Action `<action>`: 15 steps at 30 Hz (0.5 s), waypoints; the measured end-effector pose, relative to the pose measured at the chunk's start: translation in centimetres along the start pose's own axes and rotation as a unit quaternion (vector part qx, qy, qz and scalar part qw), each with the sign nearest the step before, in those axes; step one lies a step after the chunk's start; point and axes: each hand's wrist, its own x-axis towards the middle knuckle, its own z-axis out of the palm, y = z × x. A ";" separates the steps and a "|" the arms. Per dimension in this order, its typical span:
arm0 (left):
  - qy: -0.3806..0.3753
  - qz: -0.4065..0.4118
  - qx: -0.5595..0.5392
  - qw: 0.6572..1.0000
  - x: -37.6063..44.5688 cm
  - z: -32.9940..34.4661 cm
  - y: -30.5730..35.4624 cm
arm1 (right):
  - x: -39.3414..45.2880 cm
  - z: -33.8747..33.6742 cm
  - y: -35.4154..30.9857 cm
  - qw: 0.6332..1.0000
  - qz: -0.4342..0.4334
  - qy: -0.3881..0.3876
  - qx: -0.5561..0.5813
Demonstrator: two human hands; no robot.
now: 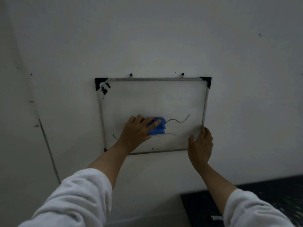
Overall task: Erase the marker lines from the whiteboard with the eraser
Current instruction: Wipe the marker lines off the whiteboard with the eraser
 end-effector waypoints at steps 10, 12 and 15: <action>0.038 -0.158 -0.037 0.986 3.4 0.3 -0.3 | -0.8 1.1 1.0 0.999 -0.003 -0.042 0.026; 0.025 -0.067 -0.026 0.997 2.1 0.7 0.9 | -0.8 1.1 1.3 0.999 -0.016 -0.039 0.012; 0.006 0.052 -0.014 0.999 0.8 0.7 1.3 | -0.9 1.0 1.6 0.999 -0.030 -0.044 0.005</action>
